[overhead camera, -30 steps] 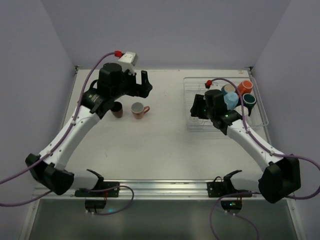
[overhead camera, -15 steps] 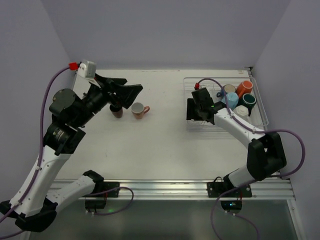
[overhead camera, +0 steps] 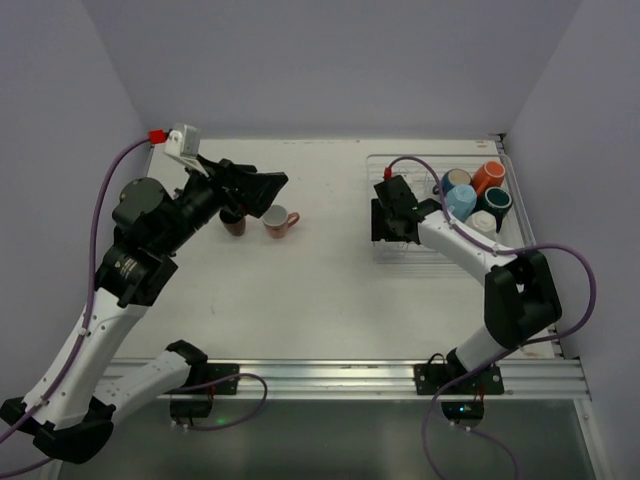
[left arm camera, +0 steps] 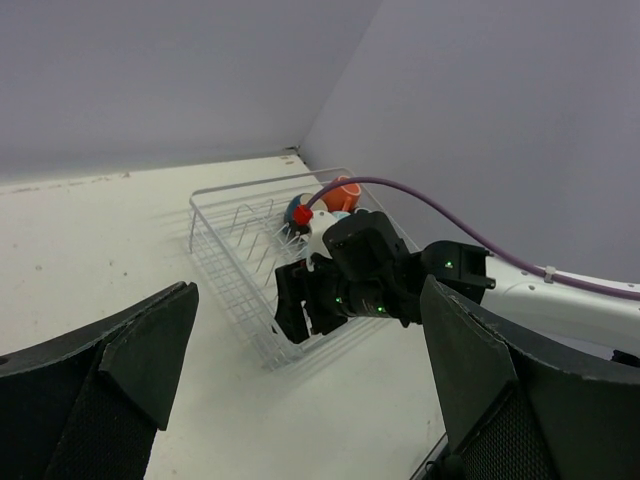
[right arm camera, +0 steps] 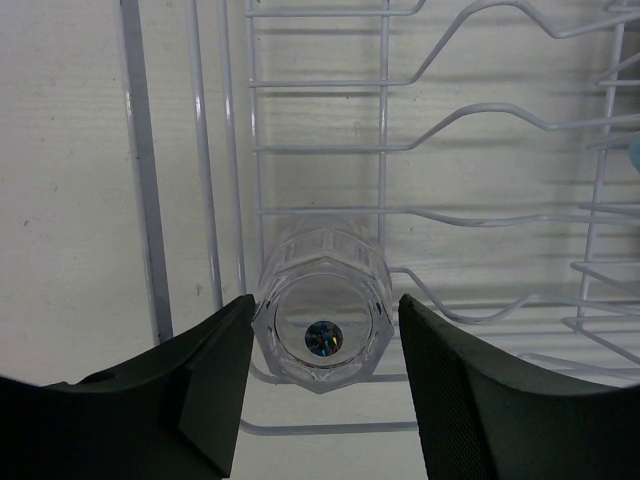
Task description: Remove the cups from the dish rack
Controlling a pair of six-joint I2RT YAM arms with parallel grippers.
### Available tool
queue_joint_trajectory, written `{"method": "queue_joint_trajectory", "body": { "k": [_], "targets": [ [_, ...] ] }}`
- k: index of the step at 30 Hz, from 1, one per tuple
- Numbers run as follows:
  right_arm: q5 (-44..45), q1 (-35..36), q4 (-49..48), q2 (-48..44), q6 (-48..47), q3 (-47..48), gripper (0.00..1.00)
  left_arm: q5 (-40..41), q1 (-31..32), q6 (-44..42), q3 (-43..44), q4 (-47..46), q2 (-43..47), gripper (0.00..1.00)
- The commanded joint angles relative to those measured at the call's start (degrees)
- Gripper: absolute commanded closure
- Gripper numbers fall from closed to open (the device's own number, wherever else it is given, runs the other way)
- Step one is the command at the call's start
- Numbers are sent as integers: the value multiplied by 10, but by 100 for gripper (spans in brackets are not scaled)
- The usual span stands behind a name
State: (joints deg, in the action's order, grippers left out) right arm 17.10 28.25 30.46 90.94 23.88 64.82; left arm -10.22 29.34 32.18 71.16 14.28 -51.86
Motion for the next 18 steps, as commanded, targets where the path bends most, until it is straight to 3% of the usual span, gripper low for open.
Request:
{"method": "queue_joint_trajectory", "body": {
  "k": [1, 8, 17, 18],
  "targets": [
    [14, 6, -8, 17, -8, 19, 38, -9, -1, 12, -1, -25, 3, 0],
    [28, 7, -36, -21, -11, 22, 69, -23, -1, 2, -28, -41, -7, 0],
    [1, 6, -137, -229, 7, -49, 71, -136, -2, 41, -154, -132, -7, 0],
    [-11, 7, -150, -247, 13, -60, 72, -153, -2, 66, -170, -183, -9, 0]
  ]
}}
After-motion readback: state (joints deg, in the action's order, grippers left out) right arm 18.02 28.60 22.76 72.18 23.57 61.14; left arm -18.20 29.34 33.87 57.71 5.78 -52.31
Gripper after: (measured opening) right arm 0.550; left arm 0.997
